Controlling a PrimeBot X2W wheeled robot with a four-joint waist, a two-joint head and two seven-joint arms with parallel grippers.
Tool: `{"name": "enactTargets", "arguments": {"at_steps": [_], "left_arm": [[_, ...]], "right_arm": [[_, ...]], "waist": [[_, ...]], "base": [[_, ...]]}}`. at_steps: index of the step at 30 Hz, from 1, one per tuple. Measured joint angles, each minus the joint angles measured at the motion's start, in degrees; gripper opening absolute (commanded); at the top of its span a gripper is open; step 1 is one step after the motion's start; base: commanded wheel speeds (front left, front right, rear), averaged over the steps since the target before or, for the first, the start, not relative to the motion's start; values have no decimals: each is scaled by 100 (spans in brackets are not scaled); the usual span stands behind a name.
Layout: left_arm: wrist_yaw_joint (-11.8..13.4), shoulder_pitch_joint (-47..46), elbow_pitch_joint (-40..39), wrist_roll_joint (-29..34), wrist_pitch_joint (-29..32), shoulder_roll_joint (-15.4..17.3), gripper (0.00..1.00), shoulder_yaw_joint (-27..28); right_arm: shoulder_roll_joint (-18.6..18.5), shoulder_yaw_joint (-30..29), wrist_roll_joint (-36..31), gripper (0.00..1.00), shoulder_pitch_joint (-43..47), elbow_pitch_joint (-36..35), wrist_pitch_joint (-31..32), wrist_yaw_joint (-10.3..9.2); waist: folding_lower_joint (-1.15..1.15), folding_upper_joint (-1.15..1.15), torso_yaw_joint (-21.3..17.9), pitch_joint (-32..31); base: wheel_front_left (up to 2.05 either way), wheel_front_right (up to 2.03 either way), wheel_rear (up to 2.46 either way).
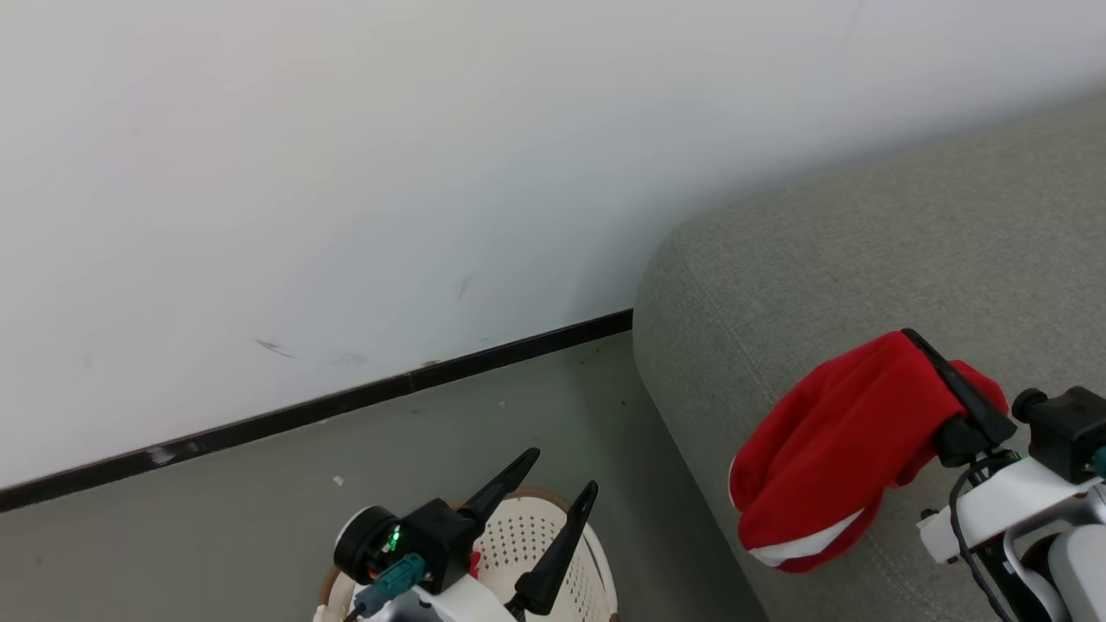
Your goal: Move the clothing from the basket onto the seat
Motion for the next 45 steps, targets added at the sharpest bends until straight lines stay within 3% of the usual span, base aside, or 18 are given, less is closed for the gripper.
{"name": "enactTargets", "arguments": {"at_steps": [9, 18, 29, 45], "left_arm": [[110, 19, -7, -31, -66, -14, 100, -5], [282, 20, -216, 83, -115, -16, 100, 38], [469, -165, -660, 391, -149, 60, 100, 154], [545, -365, -1138, 699, 158, 259, 100, 36]], "right_arm": [[-247, 332, 104, 0, -177, -108, 198, 0], [-448, 512, 875, 0, -1646, 218, 565, -1], [-886, -470, 1170, 0, -3365, 1168, 717, -2], [-1427, -1372, 951, 0, -3779, 2735, 527, -3]], "waist": [[0, 0, -351, 78], [0, 0, -484, 372], [0, 0, -450, 870], [0, 0, -198, 1663]], "base": [[0, 0, 0], [0, 0, 0], [0, 0, 0], [0, 0, 0]]}}
